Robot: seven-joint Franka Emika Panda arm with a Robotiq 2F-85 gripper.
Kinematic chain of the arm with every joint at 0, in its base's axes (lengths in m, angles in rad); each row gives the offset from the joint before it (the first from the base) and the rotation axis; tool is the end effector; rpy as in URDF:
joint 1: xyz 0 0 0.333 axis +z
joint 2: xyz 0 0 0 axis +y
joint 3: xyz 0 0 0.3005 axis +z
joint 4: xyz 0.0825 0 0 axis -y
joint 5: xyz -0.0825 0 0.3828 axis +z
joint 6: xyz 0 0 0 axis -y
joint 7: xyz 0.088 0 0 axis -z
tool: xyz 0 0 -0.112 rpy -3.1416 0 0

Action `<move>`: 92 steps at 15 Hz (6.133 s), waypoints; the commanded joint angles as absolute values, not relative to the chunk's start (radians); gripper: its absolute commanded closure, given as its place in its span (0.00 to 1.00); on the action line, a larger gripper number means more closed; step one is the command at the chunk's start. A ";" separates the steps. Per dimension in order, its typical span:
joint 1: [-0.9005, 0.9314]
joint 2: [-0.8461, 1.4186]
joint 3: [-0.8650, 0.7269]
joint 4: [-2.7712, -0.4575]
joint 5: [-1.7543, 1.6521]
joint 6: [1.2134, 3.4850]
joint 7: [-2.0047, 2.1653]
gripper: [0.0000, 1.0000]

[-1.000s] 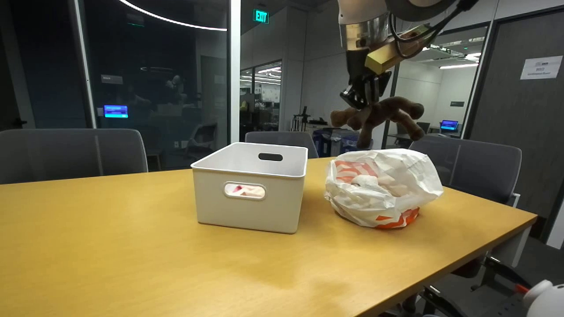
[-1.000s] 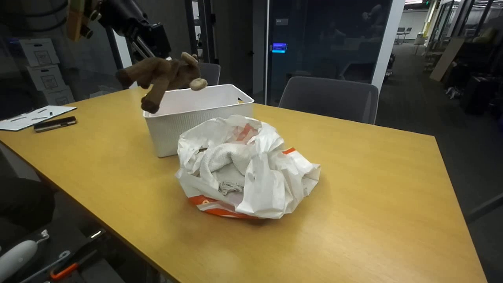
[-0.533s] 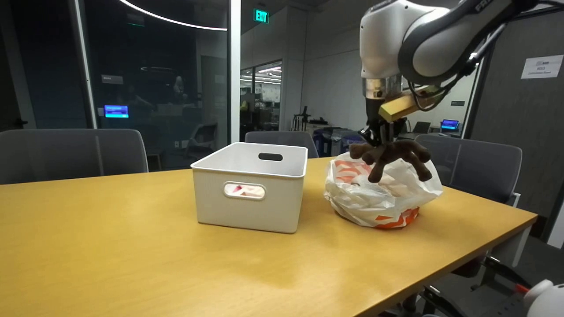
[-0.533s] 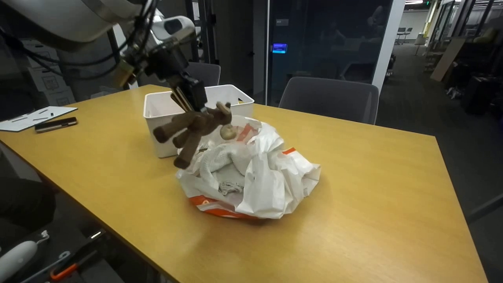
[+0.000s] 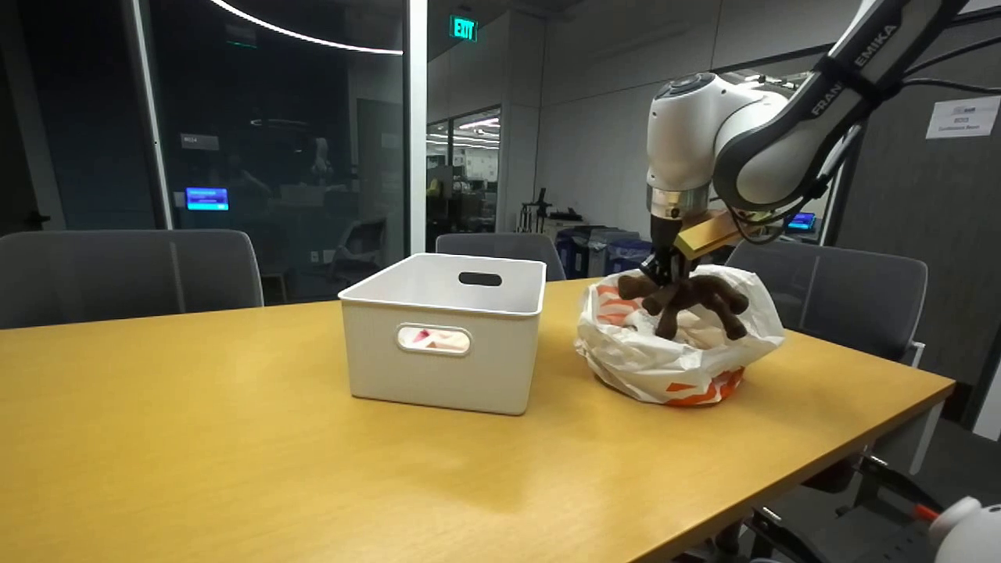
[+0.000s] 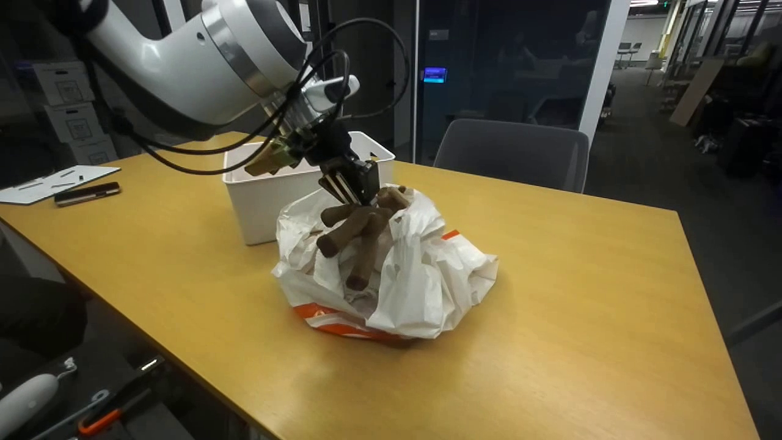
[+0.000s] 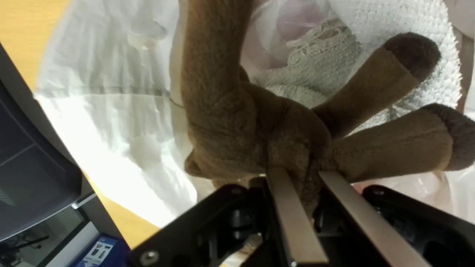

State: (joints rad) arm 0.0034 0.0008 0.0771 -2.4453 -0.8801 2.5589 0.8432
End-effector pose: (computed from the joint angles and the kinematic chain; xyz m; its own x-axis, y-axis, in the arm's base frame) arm 0.4858 0.0484 0.2883 0.9488 0.0287 0.3146 -0.1014 -0.9155 0.3894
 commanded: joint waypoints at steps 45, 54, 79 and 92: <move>0.076 0.486 0.446 -2.082 -0.173 2.940 -0.022 0.00; 0.123 0.460 0.405 -2.006 0.012 2.860 -0.077 0.00; 0.224 0.474 0.247 -1.980 0.001 2.659 -0.045 0.95; 0.298 -0.080 0.108 -2.128 -0.412 2.828 0.322 0.93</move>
State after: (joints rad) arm 0.2819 0.0892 0.1412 -2.0480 -0.2774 2.8067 0.1591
